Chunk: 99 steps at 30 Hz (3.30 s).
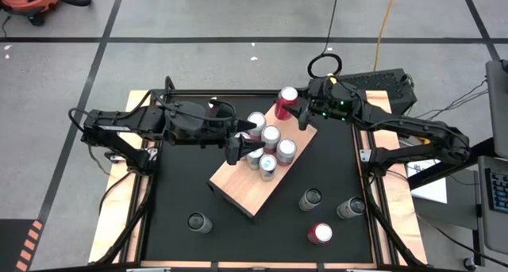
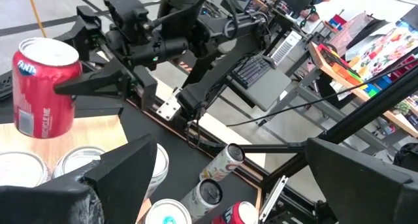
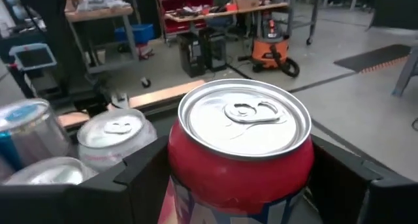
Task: Place canned beverage on shelf
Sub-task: Put the middle red soda can on the shelf
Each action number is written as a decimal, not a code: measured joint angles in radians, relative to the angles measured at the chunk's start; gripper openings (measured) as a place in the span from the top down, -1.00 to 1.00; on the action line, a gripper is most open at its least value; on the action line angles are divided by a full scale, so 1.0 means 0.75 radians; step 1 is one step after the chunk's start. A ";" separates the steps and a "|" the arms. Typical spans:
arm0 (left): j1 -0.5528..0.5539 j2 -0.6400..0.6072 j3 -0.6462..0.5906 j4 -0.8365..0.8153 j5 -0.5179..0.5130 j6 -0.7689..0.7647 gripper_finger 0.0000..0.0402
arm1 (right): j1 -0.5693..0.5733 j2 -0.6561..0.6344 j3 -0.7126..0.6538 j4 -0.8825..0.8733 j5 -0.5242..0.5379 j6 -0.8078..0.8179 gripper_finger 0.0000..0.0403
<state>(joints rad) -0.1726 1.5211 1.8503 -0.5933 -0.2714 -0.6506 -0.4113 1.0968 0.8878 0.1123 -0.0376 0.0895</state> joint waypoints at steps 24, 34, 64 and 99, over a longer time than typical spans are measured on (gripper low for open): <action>0.003 0.000 0.000 -0.018 -0.064 0.003 -0.96 | -0.003 0.247 -0.017 0.169 -0.086 -0.109 -0.37; 0.003 0.000 0.000 -0.063 -0.064 0.002 -0.96 | -0.003 0.259 -0.016 0.178 -0.032 -0.090 -0.37; 0.003 0.001 0.000 -0.062 -0.096 0.003 -0.96 | -0.003 0.259 -0.016 0.174 -0.021 -0.066 -0.55; 0.003 0.001 0.000 -0.070 -0.139 0.012 -0.96 | 0.001 -0.175 -0.015 -0.420 -0.132 0.148 -0.50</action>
<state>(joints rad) -0.1707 1.5215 1.8503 -0.6459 -0.3758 -0.6417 -0.4107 0.9655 0.8768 -0.2030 -0.1364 0.2002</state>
